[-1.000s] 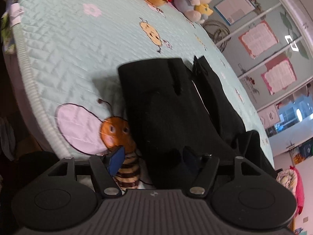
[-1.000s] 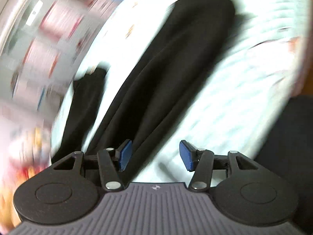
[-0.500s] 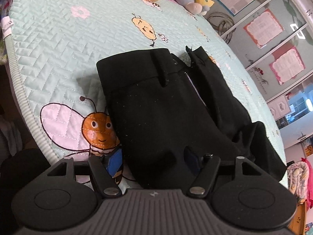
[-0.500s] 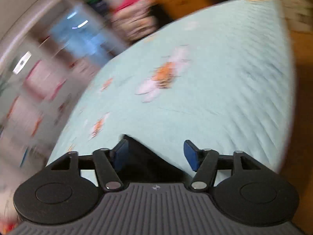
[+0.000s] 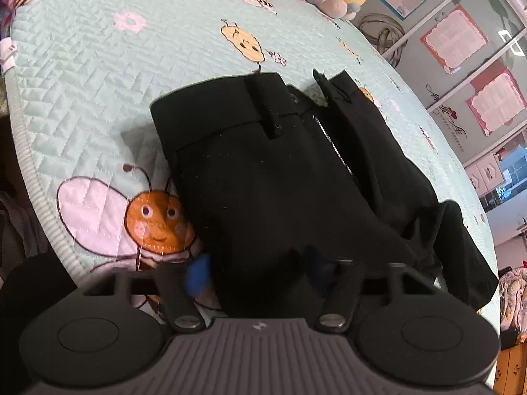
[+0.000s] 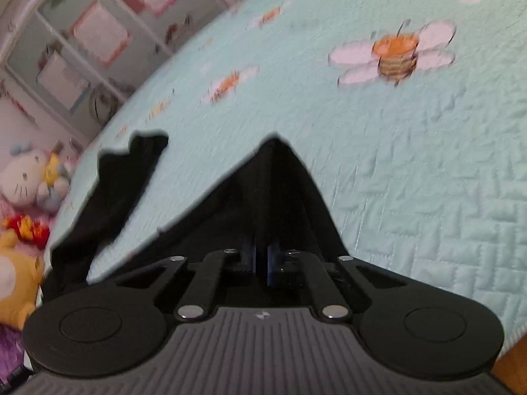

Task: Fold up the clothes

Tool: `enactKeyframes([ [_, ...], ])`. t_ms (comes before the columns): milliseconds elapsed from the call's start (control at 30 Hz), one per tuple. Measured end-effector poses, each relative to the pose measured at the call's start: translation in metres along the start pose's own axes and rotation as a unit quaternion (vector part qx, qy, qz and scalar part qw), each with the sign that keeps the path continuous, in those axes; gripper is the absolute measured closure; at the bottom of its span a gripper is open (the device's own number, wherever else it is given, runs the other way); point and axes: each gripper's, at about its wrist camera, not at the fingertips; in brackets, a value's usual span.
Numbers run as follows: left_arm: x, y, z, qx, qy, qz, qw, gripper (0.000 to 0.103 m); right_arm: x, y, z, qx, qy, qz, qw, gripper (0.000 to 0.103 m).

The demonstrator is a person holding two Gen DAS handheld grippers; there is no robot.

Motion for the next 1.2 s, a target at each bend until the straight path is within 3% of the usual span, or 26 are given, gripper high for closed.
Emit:
enactKeyframes([
  [33, -0.001, 0.003, 0.006, 0.010, -0.012, 0.006, 0.9999, 0.078, -0.001, 0.004, 0.021, 0.035, 0.023, -0.015, 0.999, 0.100],
  [100, -0.005, 0.010, 0.017, 0.027, -0.042, 0.021, 0.9985, 0.083, 0.001, 0.013, 0.060, 0.102, 0.067, -0.039, 0.992, 0.101],
  [200, -0.010, 0.023, 0.025, 0.046, -0.060, 0.030, 0.9967, 0.083, 0.002, 0.014, 0.083, 0.129, 0.062, -0.029, 0.989, 0.102],
  [300, -0.016, 0.024, 0.011, 0.016, -0.049, 0.046, 0.9976, 0.079, 0.015, 0.001, 0.076, 0.099, 0.041, -0.039, 0.993, 0.101],
  [367, -0.020, 0.015, 0.007, 0.002, -0.034, 0.041, 0.9986, 0.071, 0.024, -0.009, 0.071, 0.078, 0.027, -0.046, 0.995, 0.100],
  [433, -0.029, 0.010, 0.009, 0.000, -0.030, 0.043, 0.9986, 0.050, 0.032, -0.018, 0.067, 0.058, 0.013, -0.053, 0.997, 0.098],
  [600, -0.037, 0.010, 0.010, -0.003, -0.026, 0.047, 0.9986, 0.042, 0.051, -0.038, 0.059, 0.017, -0.016, -0.068, 0.997, 0.093],
  [633, -0.033, 0.011, 0.009, -0.005, -0.028, 0.044, 0.9987, 0.039, 0.047, -0.035, 0.064, 0.028, -0.008, -0.066, 0.997, 0.088],
  [700, -0.025, 0.012, 0.007, -0.009, -0.035, 0.036, 0.9987, 0.037, 0.035, -0.025, 0.065, 0.047, 0.000, -0.058, 0.997, 0.050],
  [767, -0.018, 0.010, 0.005, -0.013, -0.038, 0.029, 0.9988, 0.037, 0.023, -0.013, 0.063, 0.063, 0.006, -0.051, 0.997, 0.037],
  [933, -0.015, 0.004, 0.001, -0.022, -0.037, 0.029, 0.9987, 0.037, 0.007, 0.007, 0.011, 0.023, -0.014, -0.028, 0.999, 0.038],
  [967, -0.015, 0.004, 0.002, -0.021, -0.036, 0.029, 0.9987, 0.037, 0.007, 0.006, 0.011, 0.025, -0.014, -0.027, 0.999, 0.043],
  [1033, -0.016, 0.004, 0.002, -0.021, -0.035, 0.030, 0.9987, 0.037, 0.006, 0.003, 0.010, 0.030, -0.015, -0.025, 0.999, 0.056],
  [1167, -0.019, 0.004, 0.003, -0.020, -0.033, 0.031, 0.9987, 0.037, 0.004, -0.002, 0.009, 0.039, -0.016, -0.020, 0.999, 0.098],
  [1200, -0.019, 0.004, 0.003, -0.020, -0.033, 0.032, 0.9988, 0.037, 0.004, -0.003, 0.008, 0.042, -0.017, -0.019, 0.999, 0.099],
])
Point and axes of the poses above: each gripper's, at about its wrist camera, not at the fingertips, and z roughly against the way its jaws point, x to its right, y to its top, and after that the axes turned 4 degrees about -z, right-handed
